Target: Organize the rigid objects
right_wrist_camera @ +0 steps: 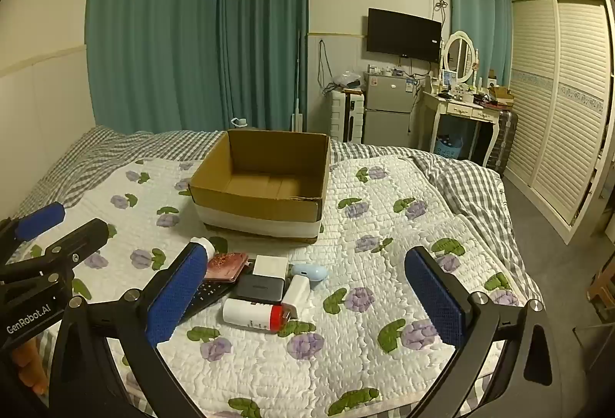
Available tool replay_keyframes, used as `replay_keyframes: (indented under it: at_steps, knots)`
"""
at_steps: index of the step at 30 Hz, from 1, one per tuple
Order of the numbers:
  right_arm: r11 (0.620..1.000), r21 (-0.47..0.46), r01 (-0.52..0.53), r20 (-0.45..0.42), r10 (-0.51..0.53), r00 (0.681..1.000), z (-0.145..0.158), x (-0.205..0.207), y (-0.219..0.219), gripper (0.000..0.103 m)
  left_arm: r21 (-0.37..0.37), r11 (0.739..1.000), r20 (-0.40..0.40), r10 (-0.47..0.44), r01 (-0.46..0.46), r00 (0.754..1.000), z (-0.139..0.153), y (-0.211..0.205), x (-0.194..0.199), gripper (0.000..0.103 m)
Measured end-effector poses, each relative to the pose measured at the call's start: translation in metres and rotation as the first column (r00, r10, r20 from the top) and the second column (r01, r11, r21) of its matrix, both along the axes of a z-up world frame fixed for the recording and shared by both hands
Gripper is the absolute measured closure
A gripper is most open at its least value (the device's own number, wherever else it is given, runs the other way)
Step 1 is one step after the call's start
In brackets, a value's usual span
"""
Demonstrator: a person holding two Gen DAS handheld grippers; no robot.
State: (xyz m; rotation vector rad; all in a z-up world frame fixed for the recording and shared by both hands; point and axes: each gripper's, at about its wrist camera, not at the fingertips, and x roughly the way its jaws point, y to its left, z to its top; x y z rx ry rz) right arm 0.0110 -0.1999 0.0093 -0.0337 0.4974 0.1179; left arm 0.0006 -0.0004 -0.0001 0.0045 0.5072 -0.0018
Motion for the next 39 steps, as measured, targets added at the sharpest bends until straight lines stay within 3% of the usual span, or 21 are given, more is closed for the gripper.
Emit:
replay_keyframes:
  at_steps: [39]
  knots:
    - [1.000, 0.011, -0.009, -0.039, 0.010, 0.999, -0.0039, 0.0024, -0.0003, 0.000, -0.018, 1.000, -0.004, 0.004, -0.004, 1.000, -0.0040, 0.0064, 0.0006, 0.025]
